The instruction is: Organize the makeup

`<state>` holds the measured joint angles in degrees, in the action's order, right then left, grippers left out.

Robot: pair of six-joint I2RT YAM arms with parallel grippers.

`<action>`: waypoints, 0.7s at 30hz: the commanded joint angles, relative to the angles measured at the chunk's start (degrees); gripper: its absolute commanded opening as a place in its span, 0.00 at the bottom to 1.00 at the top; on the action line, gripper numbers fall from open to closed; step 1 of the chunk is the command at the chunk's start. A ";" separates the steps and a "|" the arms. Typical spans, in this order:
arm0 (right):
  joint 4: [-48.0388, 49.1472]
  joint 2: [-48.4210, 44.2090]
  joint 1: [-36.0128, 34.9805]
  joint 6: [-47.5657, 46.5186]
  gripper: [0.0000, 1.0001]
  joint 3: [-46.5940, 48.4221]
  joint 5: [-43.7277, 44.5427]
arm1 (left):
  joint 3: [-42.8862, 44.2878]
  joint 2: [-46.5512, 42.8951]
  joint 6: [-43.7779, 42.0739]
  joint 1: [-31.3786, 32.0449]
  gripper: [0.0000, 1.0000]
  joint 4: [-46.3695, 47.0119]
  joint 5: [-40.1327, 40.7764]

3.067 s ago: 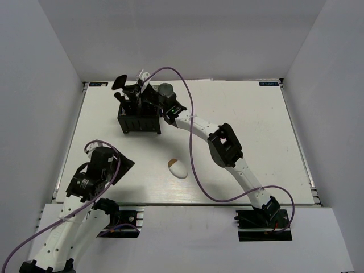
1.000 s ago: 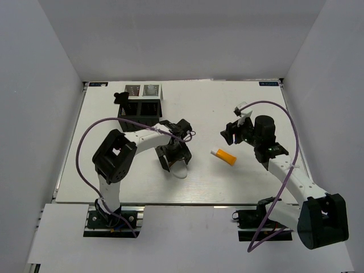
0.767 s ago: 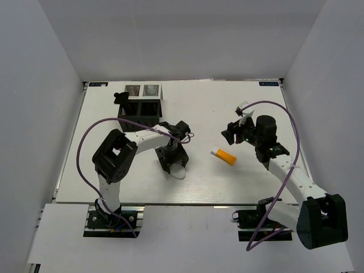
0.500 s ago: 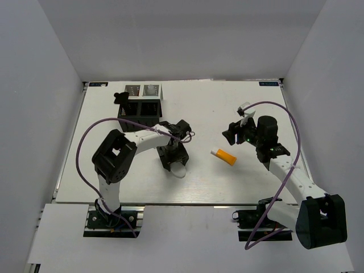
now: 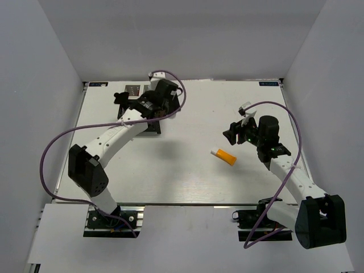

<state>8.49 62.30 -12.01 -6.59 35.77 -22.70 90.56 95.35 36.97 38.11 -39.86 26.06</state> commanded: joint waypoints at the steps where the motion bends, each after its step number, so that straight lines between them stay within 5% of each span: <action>1: 1.70 0.01 0.32 -0.35 0.63 0.00 -1.38 | 2.42 0.36 -7.16 -3.29 0.00 2.66 15.91; 10: 1.62 0.19 0.41 -0.62 0.62 0.44 -1.21 | 4.79 8.97 -11.83 -8.04 0.00 10.14 29.38; 17: 1.00 -0.16 0.67 -1.67 0.62 0.53 -0.51 | 9.45 15.04 -13.07 -9.10 0.00 9.63 28.95; 21: 0.91 -0.08 1.11 -1.67 0.63 0.44 -0.68 | 8.93 16.01 -11.84 -9.10 0.24 7.95 29.39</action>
<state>8.45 62.35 -11.35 -7.60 35.77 -23.07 97.12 113.34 24.86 29.23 -31.59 52.62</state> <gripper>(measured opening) 0.624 0.758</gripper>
